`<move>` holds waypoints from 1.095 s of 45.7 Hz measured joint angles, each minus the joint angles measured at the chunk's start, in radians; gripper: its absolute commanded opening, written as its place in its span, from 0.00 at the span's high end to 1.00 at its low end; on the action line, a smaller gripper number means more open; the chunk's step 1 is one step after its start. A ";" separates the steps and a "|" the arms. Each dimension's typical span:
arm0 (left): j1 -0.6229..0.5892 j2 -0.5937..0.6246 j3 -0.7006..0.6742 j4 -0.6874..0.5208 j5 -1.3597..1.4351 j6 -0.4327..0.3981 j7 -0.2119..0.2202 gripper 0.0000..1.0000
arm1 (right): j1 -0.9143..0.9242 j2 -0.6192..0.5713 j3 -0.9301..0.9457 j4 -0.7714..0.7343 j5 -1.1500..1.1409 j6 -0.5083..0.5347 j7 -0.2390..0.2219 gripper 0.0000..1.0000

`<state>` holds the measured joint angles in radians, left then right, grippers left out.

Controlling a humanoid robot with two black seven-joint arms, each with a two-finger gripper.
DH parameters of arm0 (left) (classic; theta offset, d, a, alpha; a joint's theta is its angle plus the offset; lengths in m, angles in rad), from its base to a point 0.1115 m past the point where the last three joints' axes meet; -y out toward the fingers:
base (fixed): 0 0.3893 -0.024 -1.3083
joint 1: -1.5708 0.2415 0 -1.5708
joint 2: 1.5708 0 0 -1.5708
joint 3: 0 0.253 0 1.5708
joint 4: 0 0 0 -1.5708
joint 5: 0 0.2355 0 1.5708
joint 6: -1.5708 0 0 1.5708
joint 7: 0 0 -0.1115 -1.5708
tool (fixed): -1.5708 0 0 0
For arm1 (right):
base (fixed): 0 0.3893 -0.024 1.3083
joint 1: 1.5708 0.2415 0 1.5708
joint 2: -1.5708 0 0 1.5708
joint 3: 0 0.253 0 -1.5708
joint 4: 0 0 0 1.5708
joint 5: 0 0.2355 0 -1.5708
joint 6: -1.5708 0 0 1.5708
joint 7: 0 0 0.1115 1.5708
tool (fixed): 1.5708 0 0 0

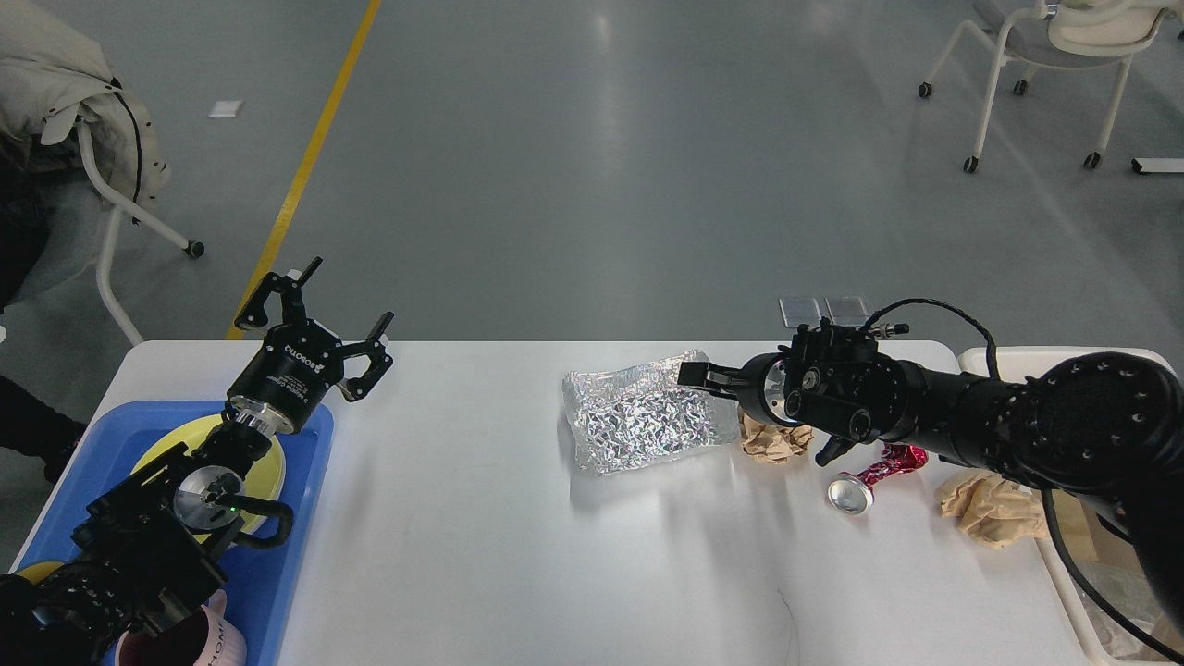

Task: Tidy desktop
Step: 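Grasp the clear bag of crumpled foil with the right gripper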

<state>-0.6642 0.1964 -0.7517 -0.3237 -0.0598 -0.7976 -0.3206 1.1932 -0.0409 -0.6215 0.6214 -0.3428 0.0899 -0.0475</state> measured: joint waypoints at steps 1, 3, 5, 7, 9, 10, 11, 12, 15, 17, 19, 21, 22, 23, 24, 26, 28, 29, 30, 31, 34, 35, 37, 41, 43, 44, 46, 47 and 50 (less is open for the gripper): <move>0.000 0.000 0.000 0.000 0.000 0.000 0.000 0.00 | -0.004 0.000 0.009 0.001 0.000 -0.002 0.000 0.00; 0.000 0.000 0.000 0.000 0.000 0.000 0.000 0.00 | -0.011 0.000 0.027 0.002 0.002 -0.005 0.000 0.00; 0.000 0.000 0.000 0.000 0.000 0.000 0.000 0.00 | -0.014 -0.001 0.050 0.003 0.003 -0.010 0.000 0.00; 0.000 0.000 0.000 0.000 0.000 0.000 0.000 0.00 | -0.015 -0.003 0.068 0.003 0.004 -0.012 0.000 0.00; 0.000 0.000 0.000 0.000 0.000 0.000 0.000 0.00 | -0.016 -0.005 0.079 0.003 0.005 -0.012 0.000 0.00; 0.000 0.000 0.000 0.000 0.000 0.000 0.000 0.00 | -0.017 -0.006 0.082 0.003 0.005 -0.012 0.000 0.00; 0.000 0.000 0.000 0.000 0.000 0.000 0.000 0.00 | -0.017 -0.006 0.085 0.003 0.005 -0.012 0.000 0.00; 0.000 0.000 0.000 0.000 0.000 0.000 0.000 0.00 | -0.018 -0.006 0.086 0.004 0.005 -0.012 0.000 0.00; 0.000 0.000 0.000 0.000 0.000 0.000 0.000 0.00 | -0.026 -0.004 0.089 0.004 0.005 -0.011 0.000 0.00; 0.000 0.000 0.000 0.000 0.000 0.000 0.000 0.00 | -0.037 -0.001 0.089 0.004 0.005 -0.012 0.000 0.00; 0.000 0.000 0.000 0.000 0.000 0.000 0.000 0.00 | -0.049 0.002 0.089 0.004 0.005 -0.015 0.000 0.00; 0.000 0.000 0.000 0.000 0.000 0.000 0.000 0.00 | -0.061 0.008 0.089 0.004 0.005 -0.021 0.000 0.00; 0.000 0.000 0.000 0.000 0.000 0.000 0.000 0.00 | -0.067 0.011 0.089 0.004 0.005 -0.026 0.000 0.01; 0.000 0.000 0.000 0.000 0.000 0.000 0.000 0.00 | -0.073 0.014 0.089 0.003 0.005 -0.031 0.000 0.02; 0.000 0.000 0.000 0.000 0.000 0.000 0.000 0.00 | -0.079 0.017 0.088 0.002 0.005 -0.038 0.000 0.02; 0.000 0.000 0.000 0.000 0.000 0.000 0.000 0.00 | -0.091 0.022 0.087 0.000 0.004 -0.051 0.000 0.03; 0.000 0.000 0.000 0.000 0.000 0.000 0.000 0.00 | -0.100 0.024 0.087 -0.003 0.003 -0.064 0.000 0.05; 0.000 0.000 0.000 0.000 0.000 0.000 0.000 0.00 | -0.104 0.025 0.086 -0.005 0.002 -0.068 0.000 0.07; 0.000 0.000 0.000 0.000 0.000 0.000 0.000 0.00 | -0.108 0.026 0.086 -0.007 0.001 -0.071 0.000 0.08; 0.000 0.000 0.000 0.000 0.000 0.000 0.000 0.00 | -0.112 0.028 0.086 -0.008 -0.001 -0.074 0.000 0.09; 0.000 0.000 0.000 0.000 0.000 0.000 0.000 0.00 | -0.124 0.031 0.085 -0.011 -0.005 -0.081 0.000 0.09; 0.000 0.000 0.000 0.000 0.000 0.000 0.000 0.00 | -0.127 0.032 0.085 -0.012 -0.006 -0.085 0.000 0.09; 0.000 0.000 0.000 0.000 0.000 0.000 0.000 0.00 | -0.131 0.033 0.085 -0.015 -0.007 -0.094 0.000 0.09; 0.000 0.000 0.000 0.000 0.000 0.000 0.000 0.00 | -0.133 0.029 0.085 -0.024 -0.007 -0.107 0.000 0.08; 0.000 0.000 0.000 0.000 0.000 0.000 0.000 0.00 | -0.132 0.027 0.085 -0.025 -0.004 -0.103 -0.001 0.08; 0.000 0.000 0.000 0.000 0.000 0.000 0.000 0.00 | -0.129 0.026 0.085 -0.025 -0.002 -0.101 -0.001 0.08; 0.000 0.000 0.000 0.000 0.000 0.000 0.000 0.00 | -0.122 0.024 0.089 -0.020 0.002 -0.095 -0.002 0.08; 0.000 0.000 0.000 0.000 0.000 0.000 0.000 0.00 | -0.118 0.024 0.091 -0.018 0.005 -0.091 -0.003 0.08; 0.000 0.000 0.000 0.000 0.000 0.000 0.000 0.00 | -0.109 0.023 0.103 -0.007 0.017 -0.077 -0.004 0.08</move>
<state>-0.6642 0.1963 -0.7516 -0.3237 -0.0598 -0.7976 -0.3206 1.0847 -0.0175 -0.5188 0.6144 -0.3258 0.0125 -0.0518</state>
